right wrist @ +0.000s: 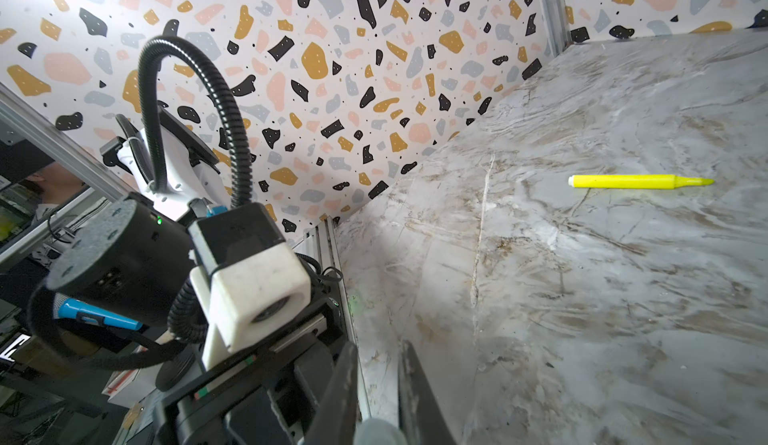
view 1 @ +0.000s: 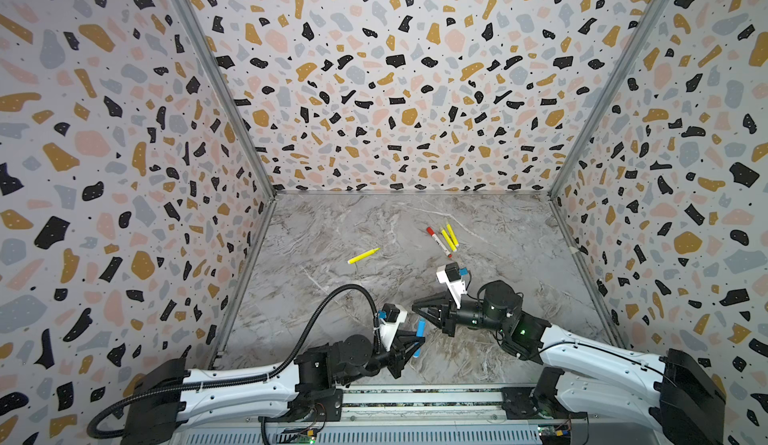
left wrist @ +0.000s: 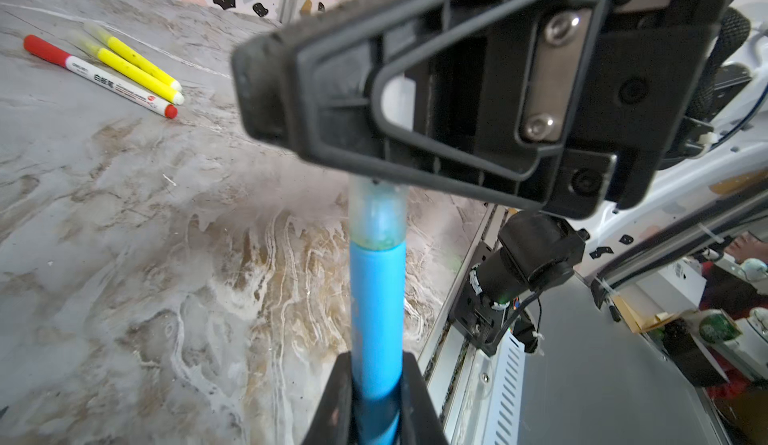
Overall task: Insert the pens into the pen caps
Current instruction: 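Press the cap down onto the blue marker with the right gripper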
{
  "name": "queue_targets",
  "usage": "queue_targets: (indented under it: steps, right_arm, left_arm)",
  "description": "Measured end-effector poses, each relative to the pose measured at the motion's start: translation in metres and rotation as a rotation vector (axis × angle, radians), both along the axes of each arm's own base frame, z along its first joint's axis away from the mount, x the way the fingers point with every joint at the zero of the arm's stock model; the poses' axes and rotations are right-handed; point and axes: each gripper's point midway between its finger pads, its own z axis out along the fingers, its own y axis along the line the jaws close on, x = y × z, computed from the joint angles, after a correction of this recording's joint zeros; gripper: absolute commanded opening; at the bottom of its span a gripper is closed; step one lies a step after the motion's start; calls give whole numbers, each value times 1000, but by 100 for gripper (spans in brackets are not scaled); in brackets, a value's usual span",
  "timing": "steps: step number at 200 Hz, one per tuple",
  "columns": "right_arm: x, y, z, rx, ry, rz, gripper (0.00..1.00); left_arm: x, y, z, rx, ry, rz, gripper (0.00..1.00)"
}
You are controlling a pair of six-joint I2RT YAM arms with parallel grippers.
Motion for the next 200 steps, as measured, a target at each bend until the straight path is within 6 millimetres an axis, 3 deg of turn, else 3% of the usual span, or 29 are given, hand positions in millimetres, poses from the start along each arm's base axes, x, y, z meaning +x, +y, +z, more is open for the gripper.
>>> queue_targets:
  steps: [39,119,179,188,200]
  right_arm:
    - [-7,1,-2,51,-8,-51,0]
    - [-2,9,-13,43,48,-183,0]
    - [-3,10,-6,45,29,-181,0]
    - [-2,10,0,25,13,-183,10]
    - [3,9,10,-6,-10,-192,33]
  left_arm:
    - [-5,-1,1,21,12,-59,0]
    - [0,11,-5,49,48,-75,0]
    - [-1,13,-5,58,48,-100,0]
    - [1,11,-5,70,48,-98,0]
    - [6,8,1,58,37,-89,0]
